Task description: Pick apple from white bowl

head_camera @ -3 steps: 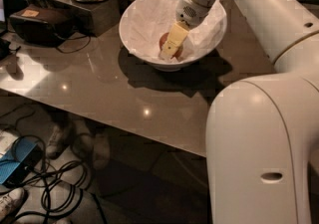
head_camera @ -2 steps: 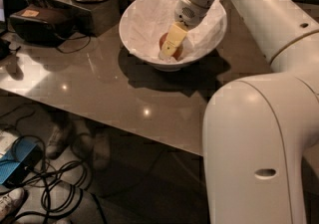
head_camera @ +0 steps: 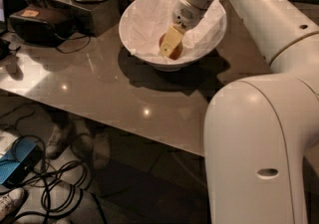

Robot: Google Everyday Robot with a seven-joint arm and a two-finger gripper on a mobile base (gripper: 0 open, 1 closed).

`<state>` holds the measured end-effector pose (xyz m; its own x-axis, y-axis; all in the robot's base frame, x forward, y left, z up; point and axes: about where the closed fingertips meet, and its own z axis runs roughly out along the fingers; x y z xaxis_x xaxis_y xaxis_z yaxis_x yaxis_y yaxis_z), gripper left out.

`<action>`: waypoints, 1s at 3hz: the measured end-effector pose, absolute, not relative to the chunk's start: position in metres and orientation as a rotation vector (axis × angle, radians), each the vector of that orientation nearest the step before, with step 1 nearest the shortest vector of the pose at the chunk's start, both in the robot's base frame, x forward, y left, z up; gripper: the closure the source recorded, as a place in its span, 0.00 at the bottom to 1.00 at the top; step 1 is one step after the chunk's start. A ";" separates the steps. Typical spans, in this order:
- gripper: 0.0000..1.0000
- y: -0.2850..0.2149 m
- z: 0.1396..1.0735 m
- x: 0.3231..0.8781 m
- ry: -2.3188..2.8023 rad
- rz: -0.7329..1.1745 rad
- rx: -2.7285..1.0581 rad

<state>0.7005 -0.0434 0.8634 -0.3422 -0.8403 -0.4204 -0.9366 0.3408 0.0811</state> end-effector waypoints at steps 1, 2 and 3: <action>0.54 -0.043 0.863 0.700 2.305 0.448 -1.584; 0.76 -0.043 0.863 0.700 2.305 0.448 -1.584; 0.99 -0.043 0.863 0.700 2.305 0.448 -1.584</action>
Offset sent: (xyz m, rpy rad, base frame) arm 0.0000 0.0001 0.0000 0.0004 -0.0002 0.0002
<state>0.7005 -0.0433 0.8634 -0.3419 -0.8402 -0.4209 -0.9367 0.3406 0.0811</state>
